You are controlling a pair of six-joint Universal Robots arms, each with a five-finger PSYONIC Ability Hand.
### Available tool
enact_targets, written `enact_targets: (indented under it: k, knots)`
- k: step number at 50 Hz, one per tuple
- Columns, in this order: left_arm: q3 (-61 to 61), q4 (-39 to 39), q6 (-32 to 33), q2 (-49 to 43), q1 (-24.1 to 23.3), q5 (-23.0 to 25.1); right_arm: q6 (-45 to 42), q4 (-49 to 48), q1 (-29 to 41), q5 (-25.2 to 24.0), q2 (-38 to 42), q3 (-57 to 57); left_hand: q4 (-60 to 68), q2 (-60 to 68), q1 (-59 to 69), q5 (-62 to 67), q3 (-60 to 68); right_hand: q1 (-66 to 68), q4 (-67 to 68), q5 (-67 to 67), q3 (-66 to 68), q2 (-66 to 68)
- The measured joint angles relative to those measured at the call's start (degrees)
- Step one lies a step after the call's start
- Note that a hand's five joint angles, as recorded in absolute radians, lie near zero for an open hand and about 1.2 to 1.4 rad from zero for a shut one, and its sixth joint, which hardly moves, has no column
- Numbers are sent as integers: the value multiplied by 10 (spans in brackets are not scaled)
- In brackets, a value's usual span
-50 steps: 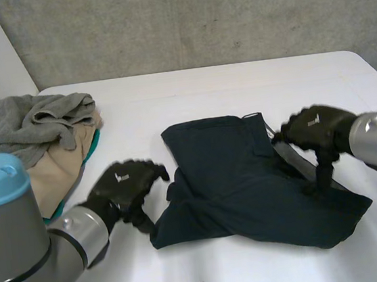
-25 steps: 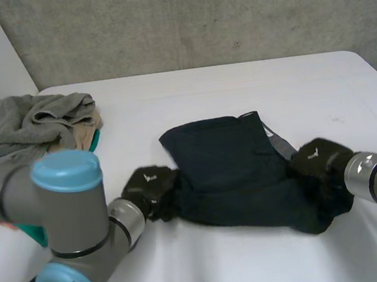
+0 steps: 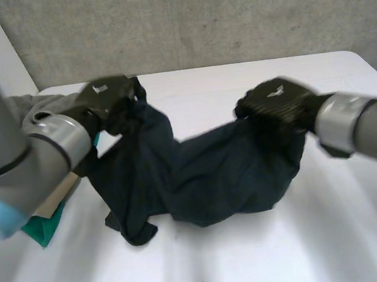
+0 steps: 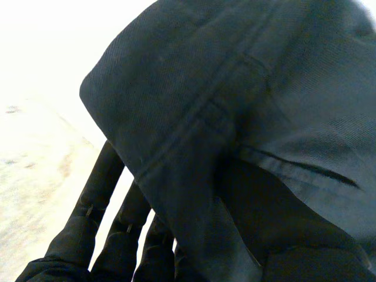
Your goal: Fold the laundry.
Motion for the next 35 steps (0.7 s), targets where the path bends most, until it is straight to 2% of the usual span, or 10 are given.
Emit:
enact_targets:
  k: [5,8,9,10,13,15,22,26,27,35]
  knots:
    - [70,-5,34,-112,6,-9,35,-75,51,62,90,-27,-3,-6,0,-3,-3,4,-15,-15,-15,-2]
    - [121,-10,63,-172,11,-28,65,-125,72,122,134,-53,-232,-230,-207,-217,-226,-212,-318,-324,-319,-326]
    - [129,-12,67,-179,12,-32,71,-133,75,134,140,-58,-280,-289,-261,-264,-284,-241,-352,-359,-365,-363]
    - [143,-20,75,-190,14,-43,81,-144,78,156,147,-67,-413,-410,-410,-396,-403,-312,-476,-481,-483,-478]
    - [151,-38,81,-181,17,-63,96,-154,80,192,139,-81,-563,-557,-517,-540,-554,-332,-563,-559,-563,-543]
    - [137,-48,78,-154,18,-71,97,-149,74,200,120,-81,-572,-567,-517,-546,-565,-332,-567,-559,-565,-543]
    - [0,-32,60,17,20,-57,47,-92,24,163,4,-65,-566,-561,-510,-542,-559,-332,-567,-559,-565,-543]
    - [-91,-5,55,110,18,-30,-6,-42,-10,127,-49,-60,-519,-518,-449,-502,-517,-332,-566,-558,-563,-542]
    - [-130,4,54,142,16,-16,-28,-16,-23,112,-62,-60,-441,-437,-364,-426,-436,-331,-566,-557,-563,-542]
    - [-236,21,51,176,-2,18,-109,83,-58,64,-54,-65,-410,-410,-347,-397,-409,-330,-543,-536,-538,-518]
